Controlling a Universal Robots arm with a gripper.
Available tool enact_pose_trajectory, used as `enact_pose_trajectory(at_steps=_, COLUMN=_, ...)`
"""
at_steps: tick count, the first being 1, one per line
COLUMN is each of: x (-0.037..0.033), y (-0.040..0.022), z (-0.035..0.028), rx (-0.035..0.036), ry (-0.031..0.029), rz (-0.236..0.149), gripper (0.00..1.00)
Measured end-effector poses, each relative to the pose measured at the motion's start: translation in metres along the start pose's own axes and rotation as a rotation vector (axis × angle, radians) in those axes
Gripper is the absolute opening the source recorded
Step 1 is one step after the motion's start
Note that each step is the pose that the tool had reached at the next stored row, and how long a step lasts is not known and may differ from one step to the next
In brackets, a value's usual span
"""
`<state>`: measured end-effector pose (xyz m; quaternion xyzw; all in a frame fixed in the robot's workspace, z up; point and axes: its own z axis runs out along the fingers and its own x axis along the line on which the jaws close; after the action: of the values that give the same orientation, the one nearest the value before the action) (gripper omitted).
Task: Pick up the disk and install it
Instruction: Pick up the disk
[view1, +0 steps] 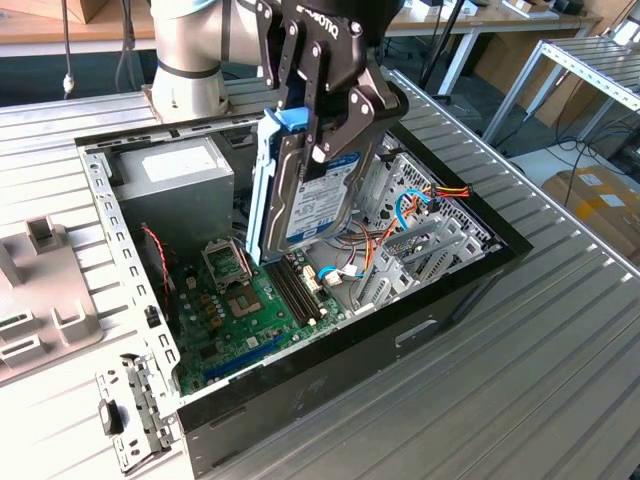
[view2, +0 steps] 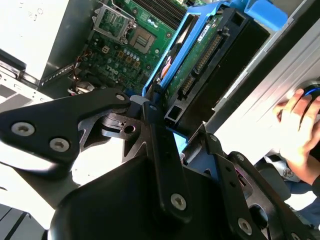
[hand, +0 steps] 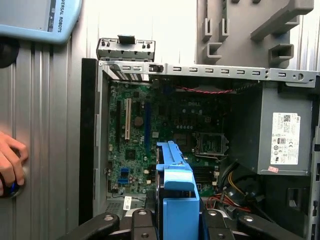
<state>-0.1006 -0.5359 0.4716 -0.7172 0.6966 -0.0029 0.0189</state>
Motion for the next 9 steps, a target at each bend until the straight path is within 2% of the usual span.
enact_pose_trajectory(at_steps=9, x=0.0076, y=-0.0053, z=0.0004, rx=0.0001, ry=0.0, rz=0.0, gripper=0.37)
